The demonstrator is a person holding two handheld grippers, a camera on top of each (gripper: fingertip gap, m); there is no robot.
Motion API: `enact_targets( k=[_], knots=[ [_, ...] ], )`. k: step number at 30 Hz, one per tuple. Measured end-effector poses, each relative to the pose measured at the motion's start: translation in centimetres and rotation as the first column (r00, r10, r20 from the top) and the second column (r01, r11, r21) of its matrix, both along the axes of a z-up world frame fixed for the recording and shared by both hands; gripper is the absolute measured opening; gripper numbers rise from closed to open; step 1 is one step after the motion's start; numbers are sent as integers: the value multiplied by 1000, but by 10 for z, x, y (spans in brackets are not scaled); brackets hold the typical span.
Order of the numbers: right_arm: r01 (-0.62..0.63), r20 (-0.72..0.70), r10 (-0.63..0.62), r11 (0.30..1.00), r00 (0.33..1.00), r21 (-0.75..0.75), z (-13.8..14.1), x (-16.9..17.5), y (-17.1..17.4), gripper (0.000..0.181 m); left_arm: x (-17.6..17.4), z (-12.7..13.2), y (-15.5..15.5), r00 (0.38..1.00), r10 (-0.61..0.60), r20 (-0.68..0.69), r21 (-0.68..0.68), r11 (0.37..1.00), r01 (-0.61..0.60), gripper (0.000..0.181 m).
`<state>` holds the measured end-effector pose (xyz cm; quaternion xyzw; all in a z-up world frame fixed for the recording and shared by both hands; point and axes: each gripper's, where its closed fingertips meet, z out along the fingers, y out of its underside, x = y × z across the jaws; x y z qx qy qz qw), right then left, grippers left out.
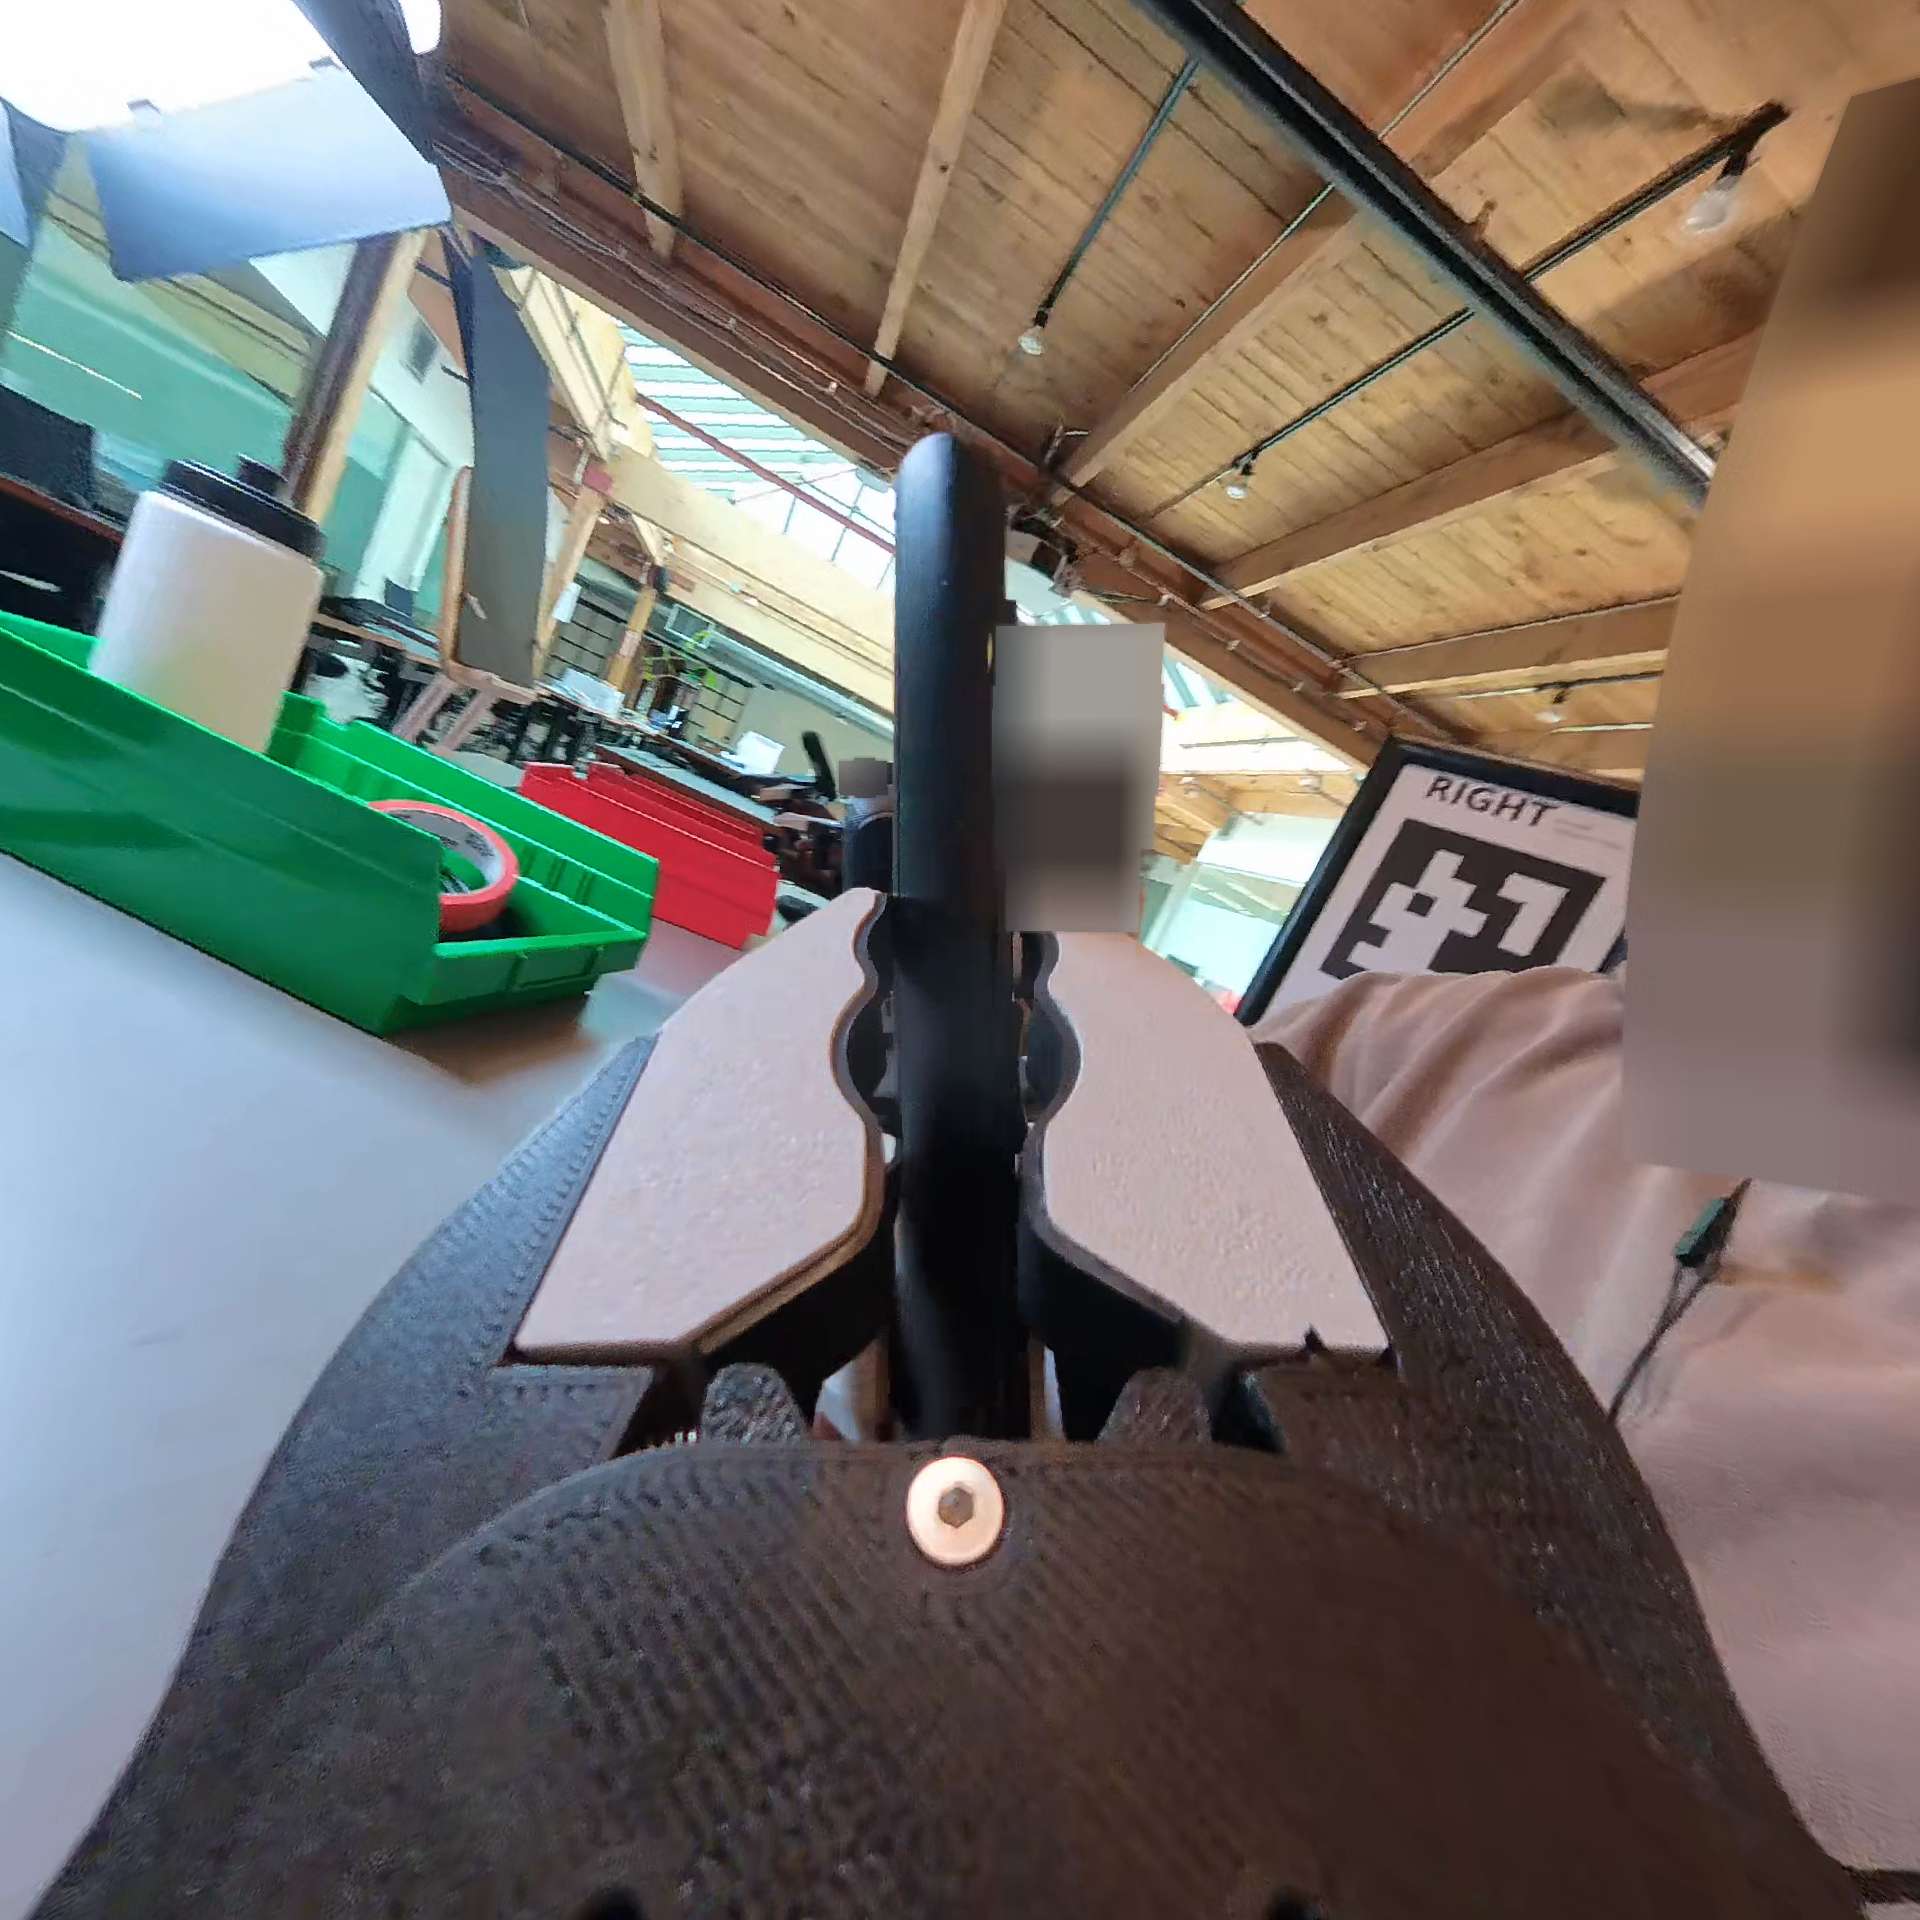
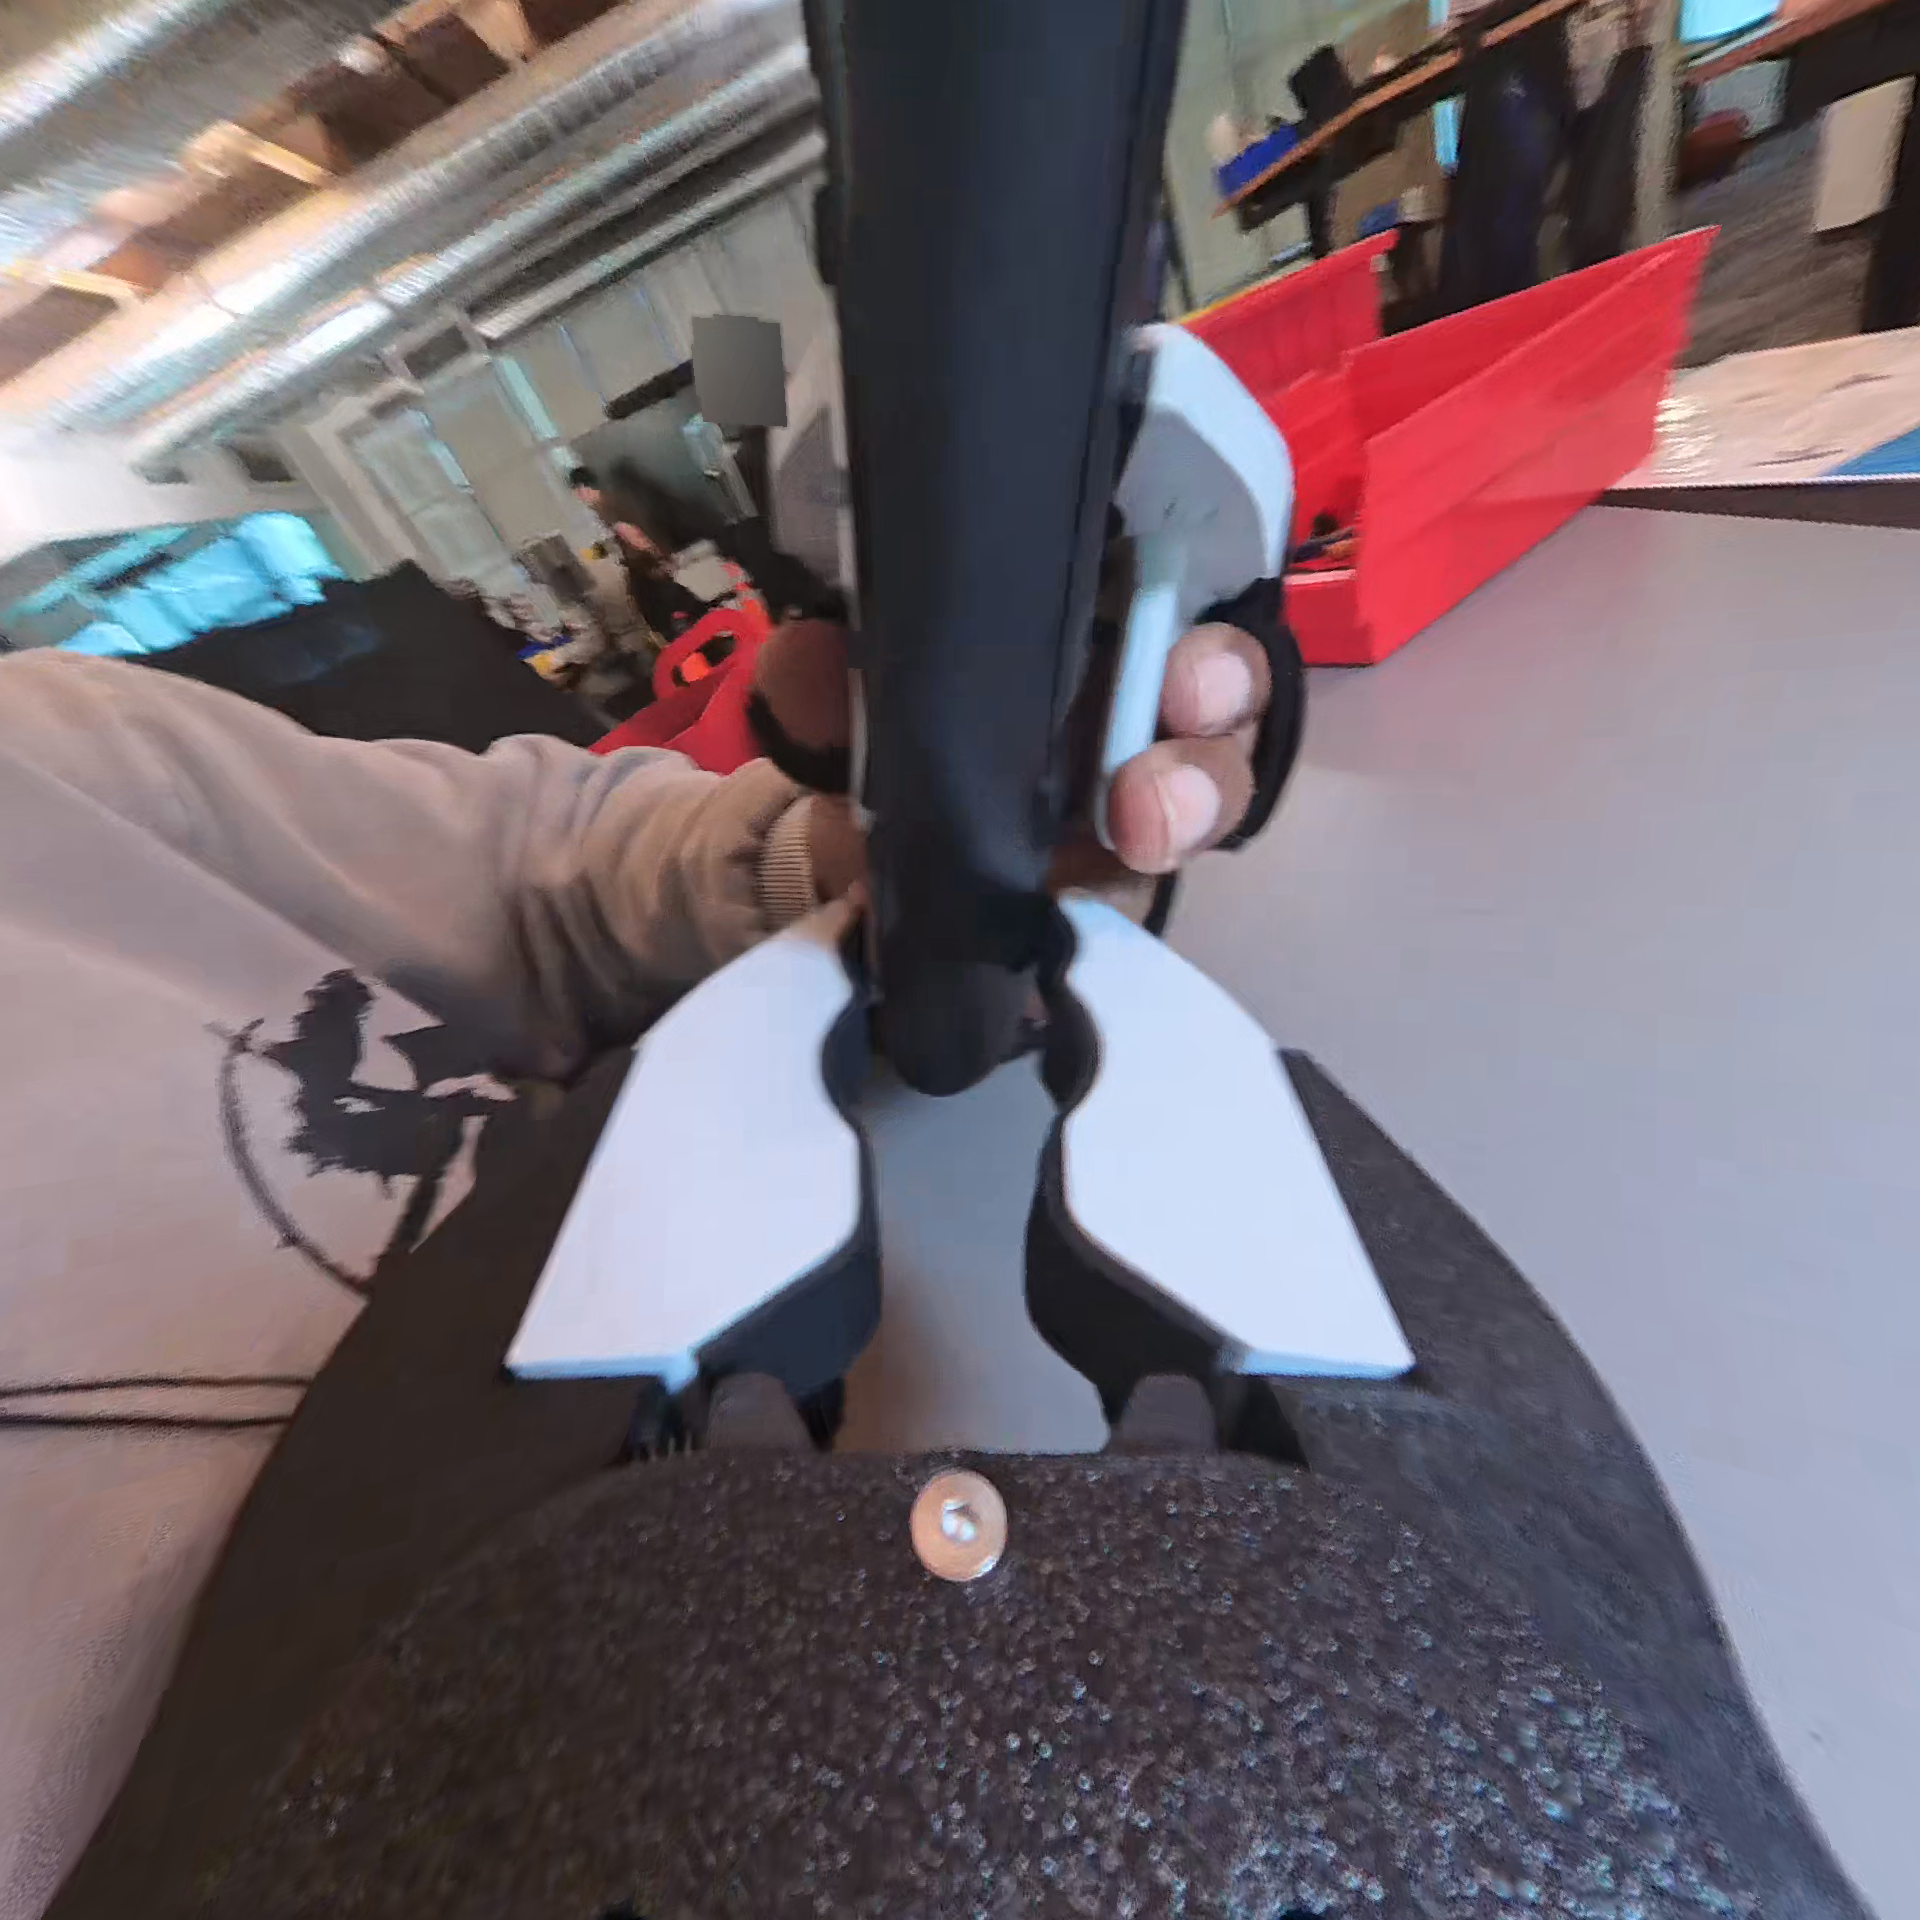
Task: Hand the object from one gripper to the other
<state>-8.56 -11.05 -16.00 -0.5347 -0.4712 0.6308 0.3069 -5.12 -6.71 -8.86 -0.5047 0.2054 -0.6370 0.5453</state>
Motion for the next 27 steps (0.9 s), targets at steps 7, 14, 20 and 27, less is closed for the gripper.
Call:
enact_targets(
  k=[7, 14, 20, 27],
  knots=[
    [148, -27, -145, 973, 989, 175, 23, 29, 54, 24, -36, -1, 14, 970, 185, -159, 102, 980, -170, 24],
    [255, -52, -273, 795, 961, 551, 57, 67, 84, 23, -51, -25, 34, 938, 191, -290, 21, 981, -193, 14],
    [384, -55, -525, 544, 849, 746, 105, 127, 141, 23, -76, -29, 50, 924, 228, -308, -73, 962, -262, 29],
    [331, 151, -759, 442, 634, 834, 131, 235, 220, 22, -97, -19, 51, 844, 327, -425, 26, 937, -349, 35]
  ],
)
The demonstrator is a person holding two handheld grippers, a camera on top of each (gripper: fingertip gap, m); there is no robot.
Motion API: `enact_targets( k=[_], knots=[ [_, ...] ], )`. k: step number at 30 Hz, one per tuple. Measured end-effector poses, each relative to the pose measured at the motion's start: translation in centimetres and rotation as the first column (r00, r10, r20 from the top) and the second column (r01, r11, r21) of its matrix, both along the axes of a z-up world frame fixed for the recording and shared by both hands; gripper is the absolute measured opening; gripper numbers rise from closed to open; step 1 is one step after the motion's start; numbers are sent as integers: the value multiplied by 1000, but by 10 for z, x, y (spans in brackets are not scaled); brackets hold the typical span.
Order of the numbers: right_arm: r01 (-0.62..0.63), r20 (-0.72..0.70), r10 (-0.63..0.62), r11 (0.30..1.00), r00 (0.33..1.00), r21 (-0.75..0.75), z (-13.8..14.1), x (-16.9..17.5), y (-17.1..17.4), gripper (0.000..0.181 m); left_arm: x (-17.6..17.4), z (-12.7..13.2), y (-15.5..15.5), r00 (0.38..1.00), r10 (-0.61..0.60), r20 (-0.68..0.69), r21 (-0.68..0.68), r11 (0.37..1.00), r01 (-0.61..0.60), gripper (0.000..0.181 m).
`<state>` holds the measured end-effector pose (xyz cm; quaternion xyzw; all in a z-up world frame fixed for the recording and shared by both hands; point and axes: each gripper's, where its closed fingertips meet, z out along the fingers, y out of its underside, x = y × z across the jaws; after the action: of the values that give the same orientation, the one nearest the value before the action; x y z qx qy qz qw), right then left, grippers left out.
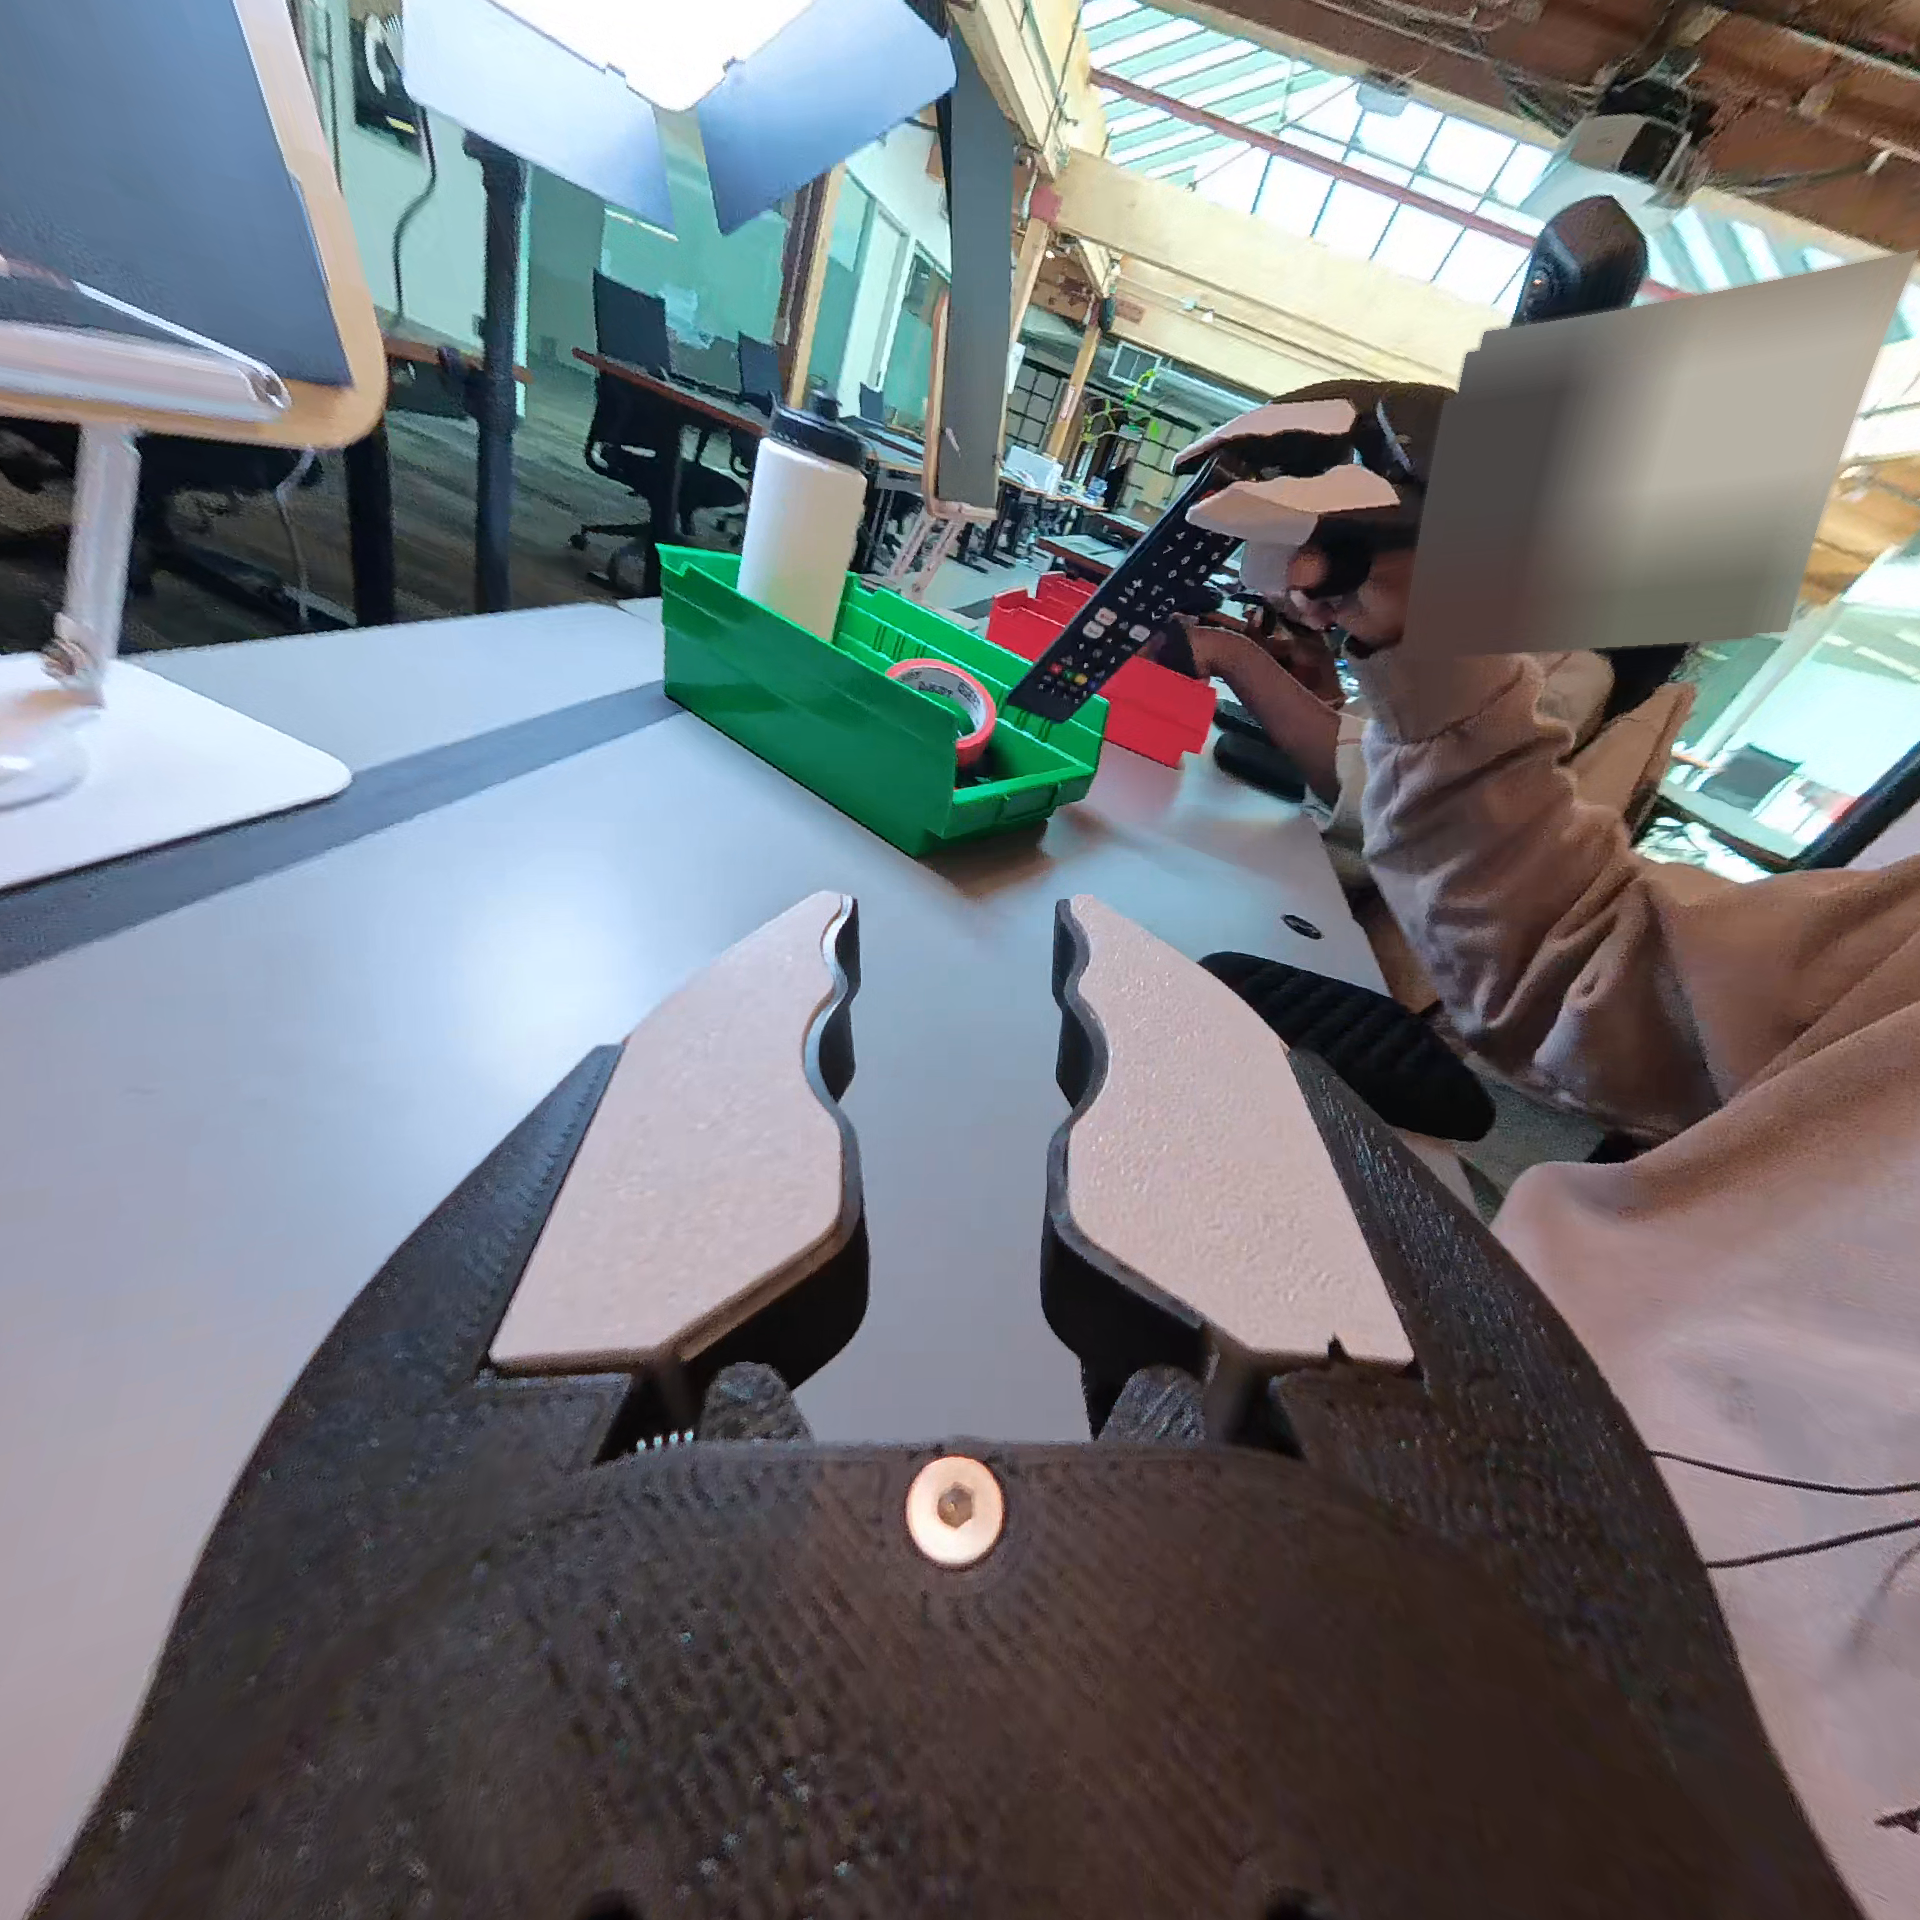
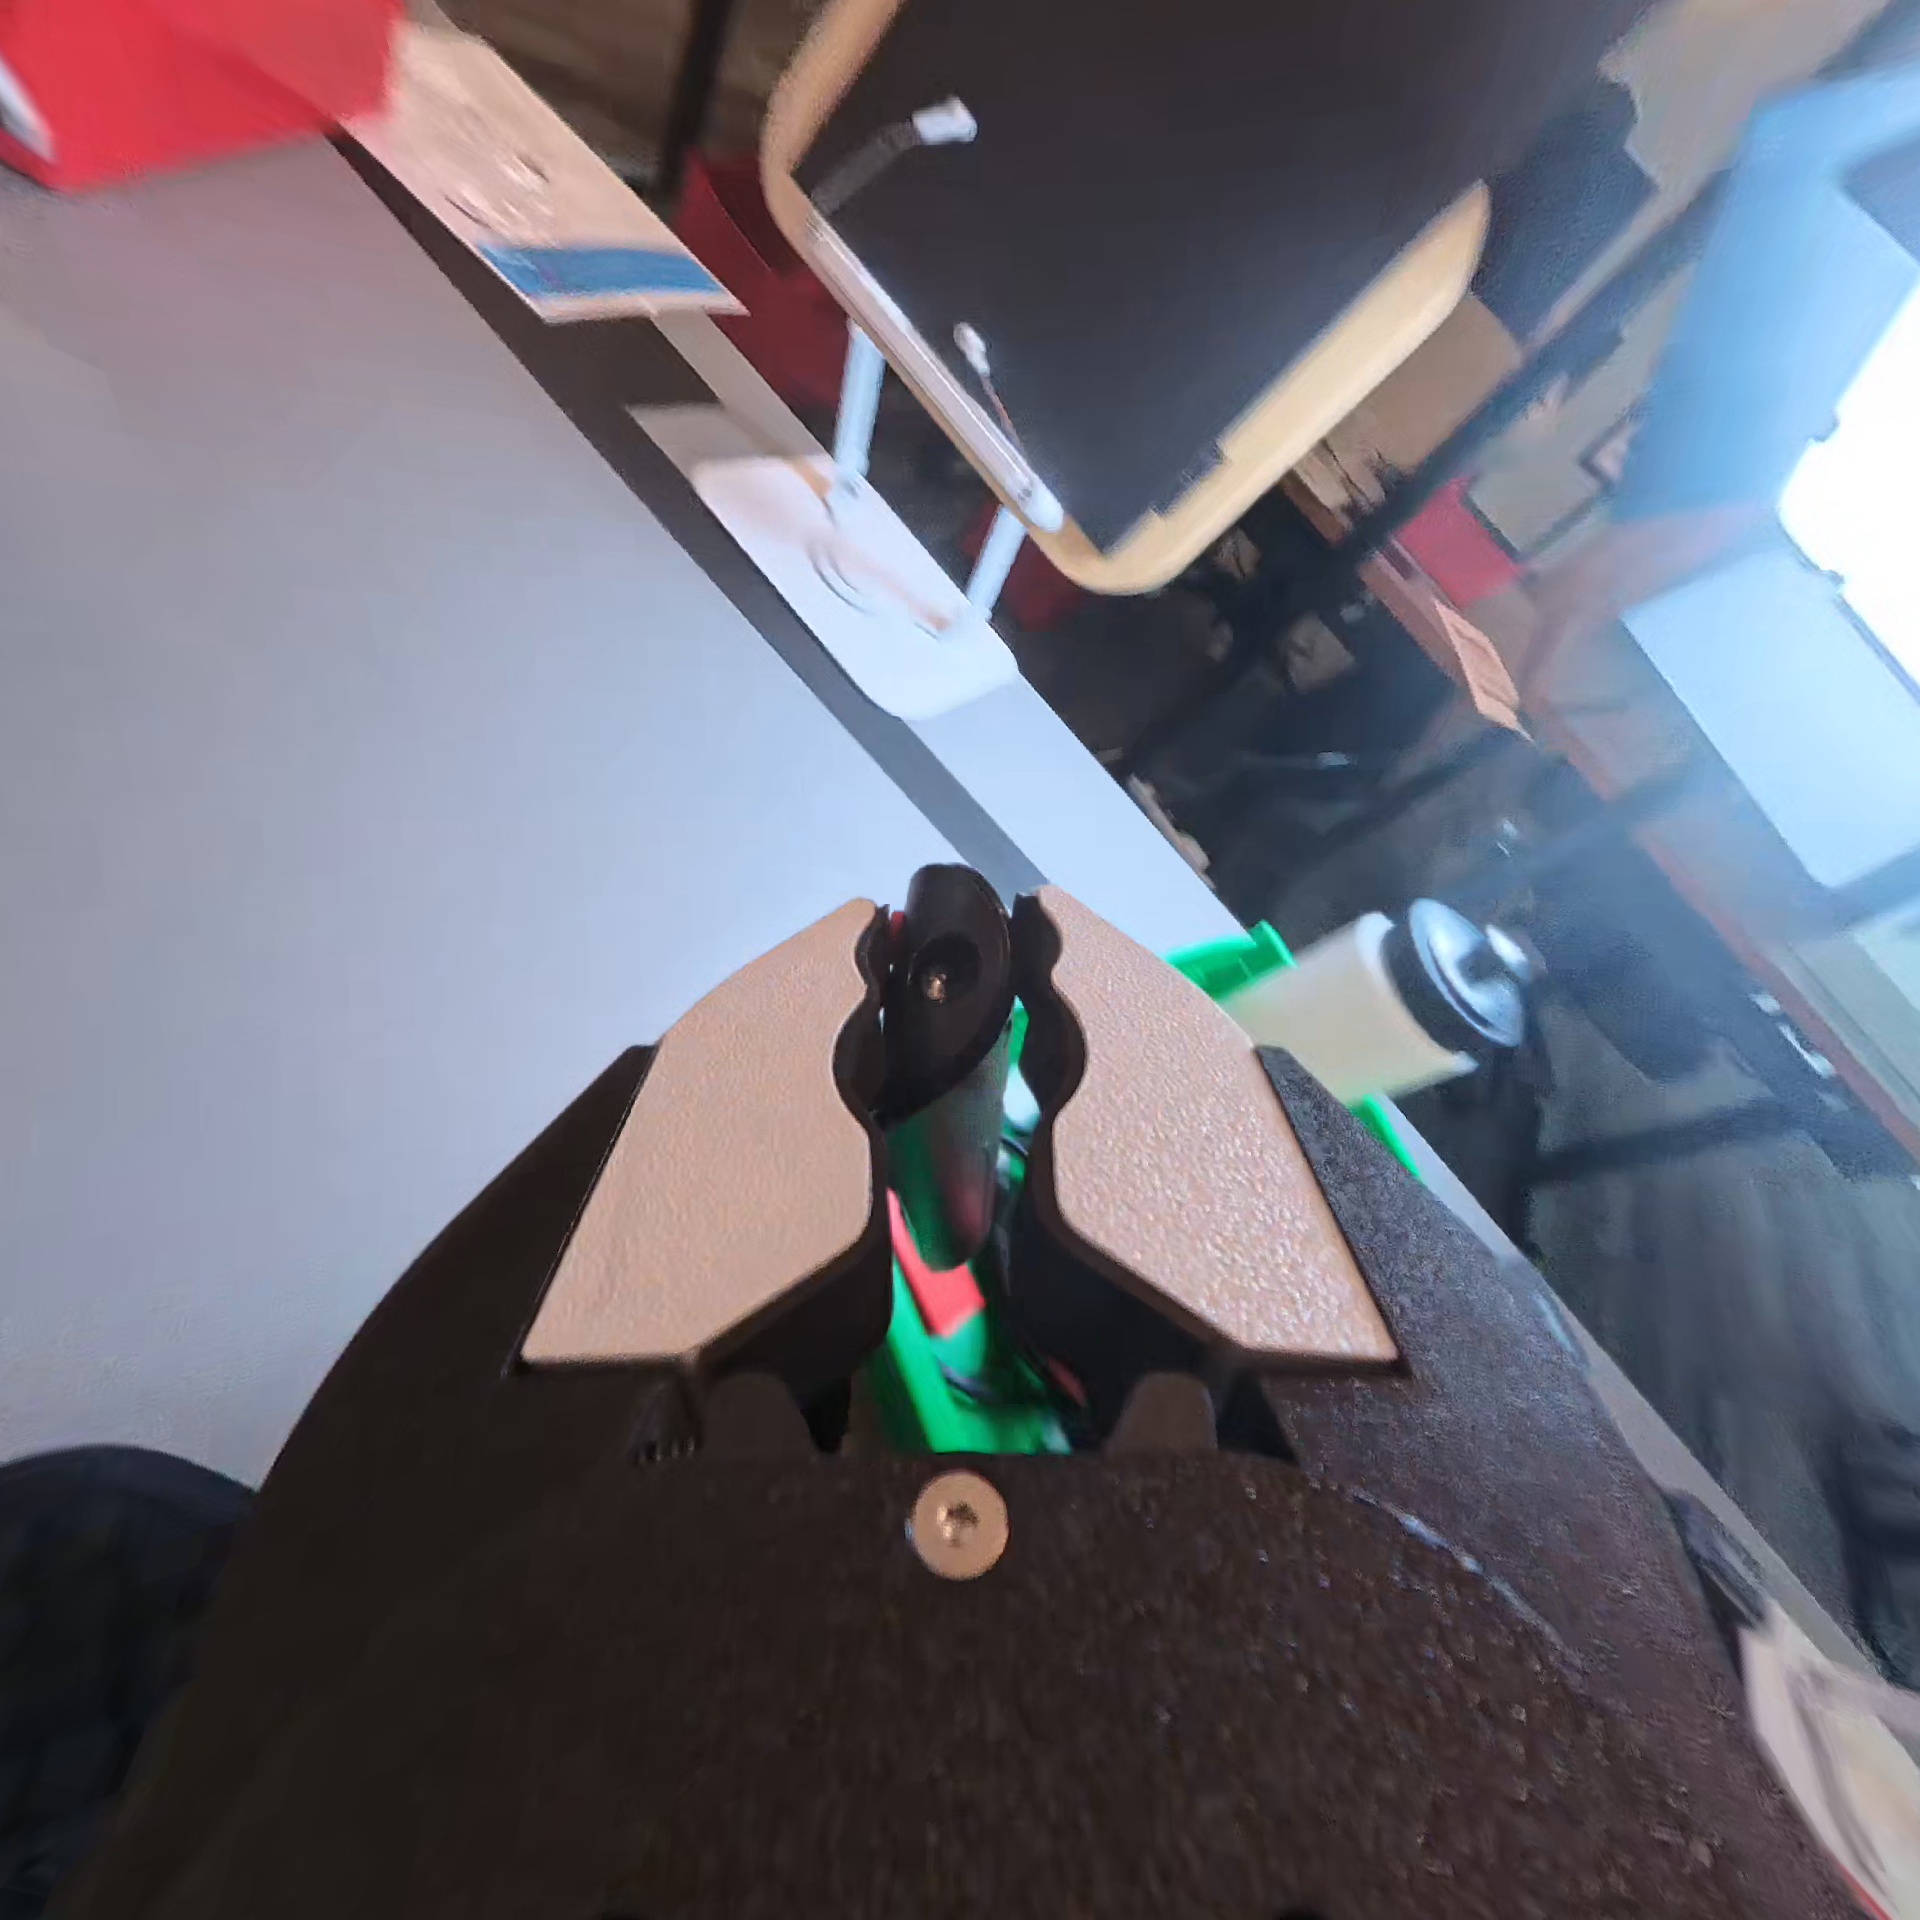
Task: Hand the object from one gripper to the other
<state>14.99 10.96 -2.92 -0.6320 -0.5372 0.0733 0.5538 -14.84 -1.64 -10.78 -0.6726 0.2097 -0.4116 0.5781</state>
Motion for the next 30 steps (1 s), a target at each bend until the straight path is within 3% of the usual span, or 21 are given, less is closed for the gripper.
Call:
enact_targets(
  k=[2, 4, 8, 10, 12, 16, 20, 24, 30],
  knots=[
    [89, 33, -87, 995, 996, -44, 4, 29, 30, 22, -11, 10, -1, 999, 37, -11, 40, 999, -37, 35],
    [105, 20, -103, 977, 995, -184, -2, 43, 54, 22, -20, 16, -2, 998, 57, 2, 55, 997, -57, 33],
    [0, -188, -114, 854, 976, -520, -19, 39, 92, 22, -25, 13, -2, 998, 55, 40, 25, 998, -56, 31],
    [-28, -248, -164, 781, 955, -623, -39, 36, 118, 22, -23, 6, -1, 998, 52, 28, 6, 999, -52, 31],
    [10, -209, -207, 733, 956, -681, -72, 38, 145, 22, -23, 1, 0, 999, 52, 12, -8, 999, -52, 31],
    [91, -253, -367, 706, 895, -702, -100, 51, 203, 23, -27, -6, 1, 998, 62, 12, -30, 998, -61, 30],
    [234, -197, -440, 746, 876, -623, -110, 68, 230, 33, -32, -10, 1, 998, 69, 3, -32, 997, -69, 30],
    [293, -221, -468, 790, 856, -538, -92, 79, 235, 54, -32, -13, 0, 997, 67, -27, -15, 998, -67, 26],
    [279, -369, -395, 902, 841, -330, -40, 75, 205, 55, -33, -11, 2, 982, 144, -119, 64, 988, -137, 25]
  ],
)
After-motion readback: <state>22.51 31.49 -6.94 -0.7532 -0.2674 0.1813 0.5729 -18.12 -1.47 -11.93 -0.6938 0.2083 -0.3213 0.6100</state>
